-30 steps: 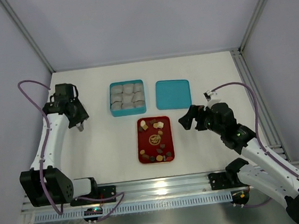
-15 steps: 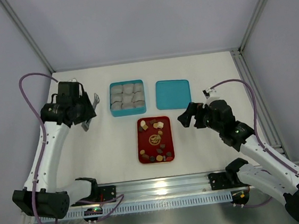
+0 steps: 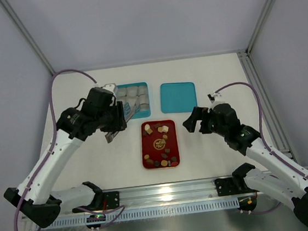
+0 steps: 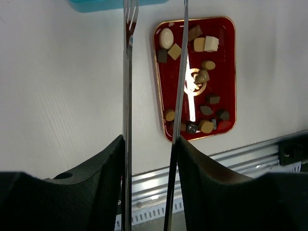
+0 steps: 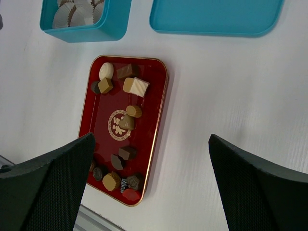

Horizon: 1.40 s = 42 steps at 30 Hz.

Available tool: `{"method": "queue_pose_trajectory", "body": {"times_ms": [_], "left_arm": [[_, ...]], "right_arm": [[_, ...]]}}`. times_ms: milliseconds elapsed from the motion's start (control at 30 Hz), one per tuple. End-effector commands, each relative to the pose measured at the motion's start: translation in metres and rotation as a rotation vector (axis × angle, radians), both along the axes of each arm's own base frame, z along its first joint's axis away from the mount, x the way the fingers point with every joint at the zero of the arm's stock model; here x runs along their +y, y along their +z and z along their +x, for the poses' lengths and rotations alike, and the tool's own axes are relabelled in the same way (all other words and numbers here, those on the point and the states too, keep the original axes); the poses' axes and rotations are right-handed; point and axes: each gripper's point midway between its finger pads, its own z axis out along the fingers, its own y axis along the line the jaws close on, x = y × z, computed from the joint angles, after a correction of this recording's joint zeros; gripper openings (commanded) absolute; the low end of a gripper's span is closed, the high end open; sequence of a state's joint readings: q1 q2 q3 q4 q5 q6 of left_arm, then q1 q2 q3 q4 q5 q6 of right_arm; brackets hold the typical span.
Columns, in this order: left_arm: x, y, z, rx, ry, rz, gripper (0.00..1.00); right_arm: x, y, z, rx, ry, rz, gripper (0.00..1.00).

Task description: Pack the chocolate

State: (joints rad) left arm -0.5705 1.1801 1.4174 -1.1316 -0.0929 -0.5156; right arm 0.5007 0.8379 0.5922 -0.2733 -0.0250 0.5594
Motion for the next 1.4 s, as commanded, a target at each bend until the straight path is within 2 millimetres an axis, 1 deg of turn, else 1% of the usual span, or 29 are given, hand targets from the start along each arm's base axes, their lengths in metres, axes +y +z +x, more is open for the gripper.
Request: {"method": "queue_pose_trajectory", "body": {"times_ms": [0, 33, 67, 133, 167, 200, 233, 267, 367, 400, 533, 833, 867, 1033, 1200, 1367], "left_arm": [[-0.019, -0.003, -0.010, 0.001, -0.046, 0.002, 0.45], [-0.029, -0.005, -0.017, 0.003, -0.085, 0.003, 0.45], [-0.033, -0.010, -0.019, 0.015, -0.093, 0.011, 0.45], [-0.042, -0.015, -0.022, 0.019, -0.109, 0.010, 0.45], [-0.049, -0.021, -0.027, 0.032, -0.134, 0.018, 0.44], [-0.055, -0.022, -0.028, 0.036, -0.144, 0.009, 0.44], [-0.058, -0.026, -0.030, 0.042, -0.153, 0.016, 0.44], [-0.066, -0.030, -0.036, 0.054, -0.183, 0.023, 0.44], [-0.078, -0.037, -0.042, 0.059, -0.215, 0.035, 0.44], [-0.085, -0.041, -0.047, 0.070, -0.239, 0.044, 0.44], [-0.102, -0.049, -0.048, 0.080, -0.262, 0.037, 0.43], [-0.119, -0.067, -0.037, 0.089, -0.267, 0.058, 0.43], [-0.122, -0.071, -0.035, 0.098, -0.272, 0.064, 0.43], [-0.130, -0.079, -0.031, 0.108, -0.280, 0.079, 0.42], [-0.131, -0.091, -0.026, 0.116, -0.273, 0.116, 0.42], [-0.135, -0.095, -0.023, 0.120, -0.277, 0.119, 0.42]], "right_arm": [[0.000, 0.011, 0.001, -0.027, -0.017, 0.019, 1.00], [0.000, 0.011, 0.000, -0.024, -0.017, 0.021, 1.00], [0.000, 0.011, -0.001, -0.026, -0.016, 0.020, 1.00], [-0.001, 0.008, -0.002, -0.017, -0.015, 0.014, 1.00], [-0.006, 0.007, 0.001, -0.026, -0.042, -0.001, 1.00], [-0.007, 0.005, 0.000, -0.019, -0.044, -0.005, 1.00], [-0.007, 0.004, 0.000, -0.018, -0.042, -0.007, 1.00], [-0.007, 0.004, -0.001, -0.017, -0.042, -0.007, 1.00], [-0.008, 0.002, -0.002, -0.017, -0.043, -0.007, 1.00], [-0.008, 0.001, -0.003, -0.017, -0.043, -0.007, 1.00], [-0.008, -0.002, -0.004, -0.009, -0.040, -0.009, 1.00], [-0.013, -0.005, -0.007, -0.012, -0.048, -0.020, 1.00], [-0.013, -0.005, -0.008, -0.011, -0.052, -0.019, 1.00], [-0.016, -0.006, -0.010, -0.013, -0.056, -0.028, 1.00], [-0.018, -0.006, -0.011, -0.019, -0.057, -0.030, 1.00], [-0.019, -0.007, -0.012, -0.018, -0.058, -0.034, 1.00]]}}
